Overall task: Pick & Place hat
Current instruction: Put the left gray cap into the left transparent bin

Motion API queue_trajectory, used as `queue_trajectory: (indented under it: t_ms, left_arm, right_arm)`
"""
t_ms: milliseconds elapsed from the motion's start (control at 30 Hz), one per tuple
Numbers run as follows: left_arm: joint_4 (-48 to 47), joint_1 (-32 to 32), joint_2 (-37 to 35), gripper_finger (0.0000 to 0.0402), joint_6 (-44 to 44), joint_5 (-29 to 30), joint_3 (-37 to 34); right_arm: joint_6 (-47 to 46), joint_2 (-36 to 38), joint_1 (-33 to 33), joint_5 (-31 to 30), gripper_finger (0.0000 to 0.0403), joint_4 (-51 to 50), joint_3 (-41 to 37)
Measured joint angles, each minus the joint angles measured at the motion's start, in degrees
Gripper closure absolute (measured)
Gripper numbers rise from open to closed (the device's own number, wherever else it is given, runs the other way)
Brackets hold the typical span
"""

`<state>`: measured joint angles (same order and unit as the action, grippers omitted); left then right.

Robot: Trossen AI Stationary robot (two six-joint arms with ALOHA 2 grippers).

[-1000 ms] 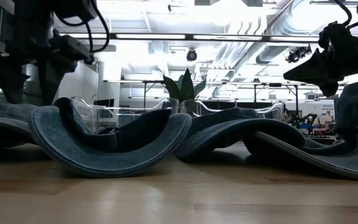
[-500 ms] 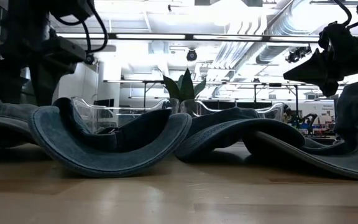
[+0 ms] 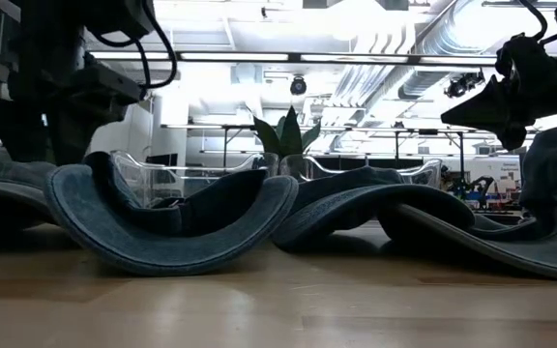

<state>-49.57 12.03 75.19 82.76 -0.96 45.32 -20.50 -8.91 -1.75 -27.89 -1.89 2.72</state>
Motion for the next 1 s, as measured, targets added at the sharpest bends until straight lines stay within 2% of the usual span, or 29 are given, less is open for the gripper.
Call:
queue_trajectory:
  t_ms: [300, 433, 533, 600, 1000]
  left_arm:
    - [0.5, 0.0, 0.7, 0.0244, -0.4, -1.2, 0.0]
    - [-1.4, 0.0, 0.7, 0.03, -0.5, -2.3, 0.0]
    - [-2.0, 0.0, 0.8, 0.0365, -2.0, -3.4, 0.0]
    - [-1.8, 0.0, 0.8, 0.039, -2.3, -3.5, 0.0]
    - [-3.4, -0.1, -0.5, 0.0399, -3.0, -4.6, 0.0]
  right_arm:
    - [0.0, -0.1, 0.0, 0.0, 0.0398, 0.0, 0.0]
    - [0.0, -0.1, 0.0, 0.0, 0.0398, 0.0, 0.0]
    - [0.0, -0.1, 0.0, 0.0, 0.0398, 0.0, 0.0]
    - [0.0, -0.1, 0.0, 0.0, 0.0398, 0.0, 0.0]
    - [0.0, -0.1, 0.0, 0.0, 0.0398, 0.0, 0.0]
